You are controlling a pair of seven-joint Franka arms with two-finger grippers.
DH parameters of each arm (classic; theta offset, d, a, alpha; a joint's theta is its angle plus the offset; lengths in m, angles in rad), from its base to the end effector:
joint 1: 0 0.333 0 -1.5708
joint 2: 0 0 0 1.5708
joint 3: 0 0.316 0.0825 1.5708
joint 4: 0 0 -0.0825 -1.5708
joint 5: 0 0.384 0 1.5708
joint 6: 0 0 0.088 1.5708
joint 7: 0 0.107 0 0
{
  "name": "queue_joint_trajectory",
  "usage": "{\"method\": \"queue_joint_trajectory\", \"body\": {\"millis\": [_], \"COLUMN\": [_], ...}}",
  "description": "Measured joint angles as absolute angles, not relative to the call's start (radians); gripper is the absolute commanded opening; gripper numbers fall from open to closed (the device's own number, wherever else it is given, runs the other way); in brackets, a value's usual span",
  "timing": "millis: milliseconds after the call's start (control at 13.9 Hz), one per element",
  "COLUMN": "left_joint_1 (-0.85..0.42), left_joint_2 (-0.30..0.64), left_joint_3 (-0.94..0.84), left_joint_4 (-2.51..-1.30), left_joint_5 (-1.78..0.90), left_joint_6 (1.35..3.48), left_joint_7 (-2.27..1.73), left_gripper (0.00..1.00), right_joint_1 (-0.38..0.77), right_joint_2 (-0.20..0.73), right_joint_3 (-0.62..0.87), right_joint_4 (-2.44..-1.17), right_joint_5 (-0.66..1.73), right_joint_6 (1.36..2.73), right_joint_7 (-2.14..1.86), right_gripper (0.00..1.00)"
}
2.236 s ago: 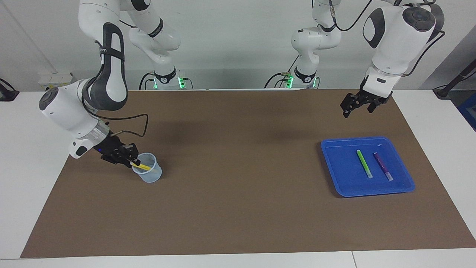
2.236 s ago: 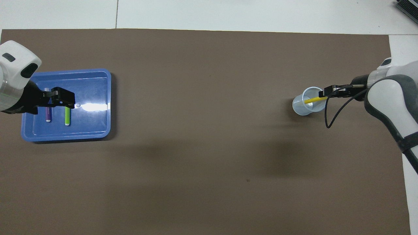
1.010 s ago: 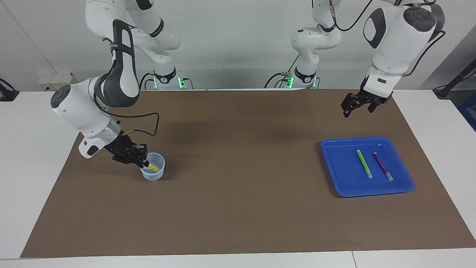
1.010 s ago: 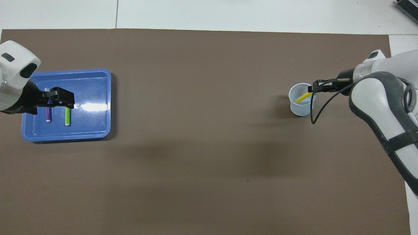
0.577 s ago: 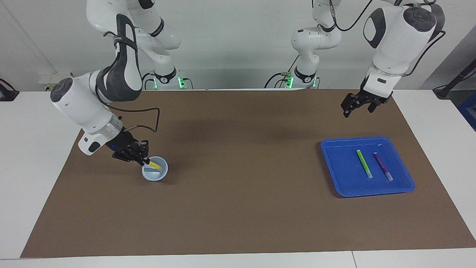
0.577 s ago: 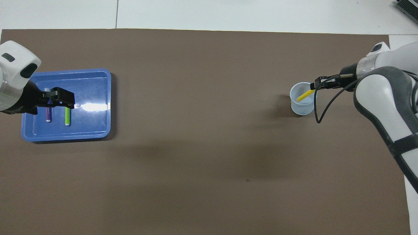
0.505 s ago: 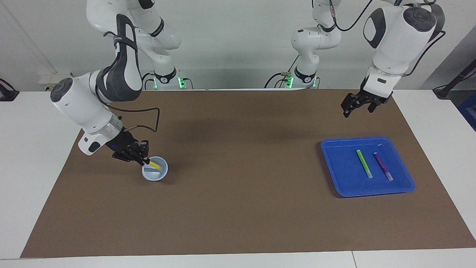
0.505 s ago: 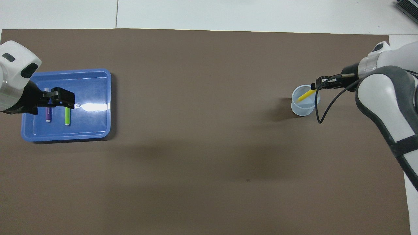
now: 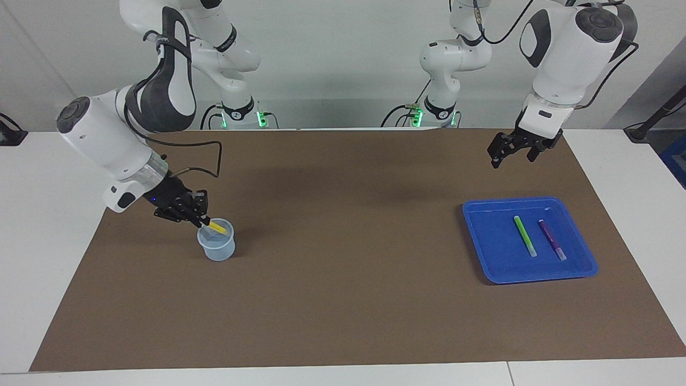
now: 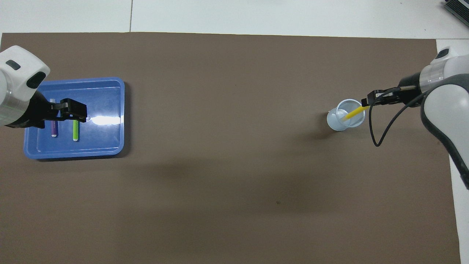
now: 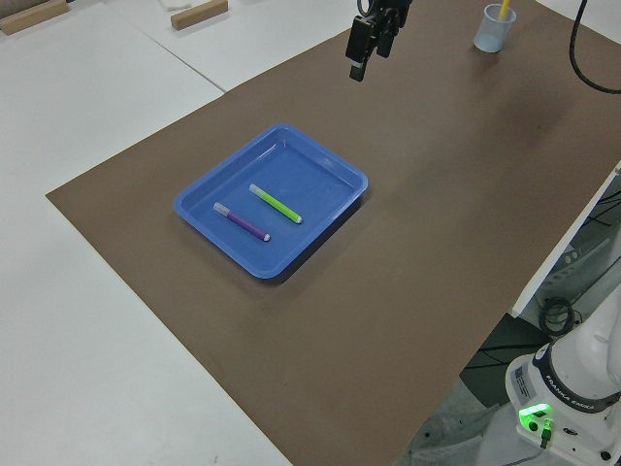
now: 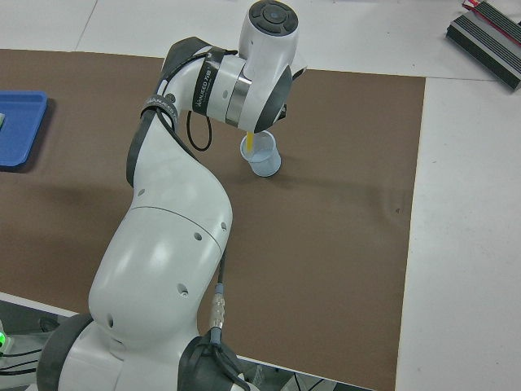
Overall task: Right arm passes pens to left for tray arrangement
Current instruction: 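Lift the yellow pen with the right gripper while the left gripper approaches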
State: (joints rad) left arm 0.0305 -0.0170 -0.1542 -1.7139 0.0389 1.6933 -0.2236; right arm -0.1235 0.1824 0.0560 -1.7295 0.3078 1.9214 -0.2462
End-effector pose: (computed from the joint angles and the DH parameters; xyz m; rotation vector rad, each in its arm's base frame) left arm 0.5522 -0.0655 0.5766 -3.0968 -0.1474 -0.0052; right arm 0.6179 -0.0225 0.4754 -2.8442 -0.1033 -0.0803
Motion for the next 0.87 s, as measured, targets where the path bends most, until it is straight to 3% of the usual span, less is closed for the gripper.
{"method": "queue_joint_trajectory", "body": {"millis": [505,865], "left_joint_1": [0.031,0.031], "left_joint_2": [-0.018,-0.024], "left_joint_3": [-0.152,-0.154], "left_joint_4": [-1.724,-1.735], "left_joint_5": [-0.022,-0.026], "left_joint_6": [1.69,1.689], "left_joint_7": [-0.224,-0.224], "left_gripper": [1.0,1.0], "right_joint_1": [-0.149,-0.125], "right_joint_2": [0.064,0.018], "right_joint_3": [0.056,0.093], "right_joint_4": [-1.722,-1.628], "right_joint_5": [0.281,0.327], "right_joint_6": [1.785,1.689], "right_joint_7": [-0.234,0.011], "right_gripper": [0.0,0.0]}}
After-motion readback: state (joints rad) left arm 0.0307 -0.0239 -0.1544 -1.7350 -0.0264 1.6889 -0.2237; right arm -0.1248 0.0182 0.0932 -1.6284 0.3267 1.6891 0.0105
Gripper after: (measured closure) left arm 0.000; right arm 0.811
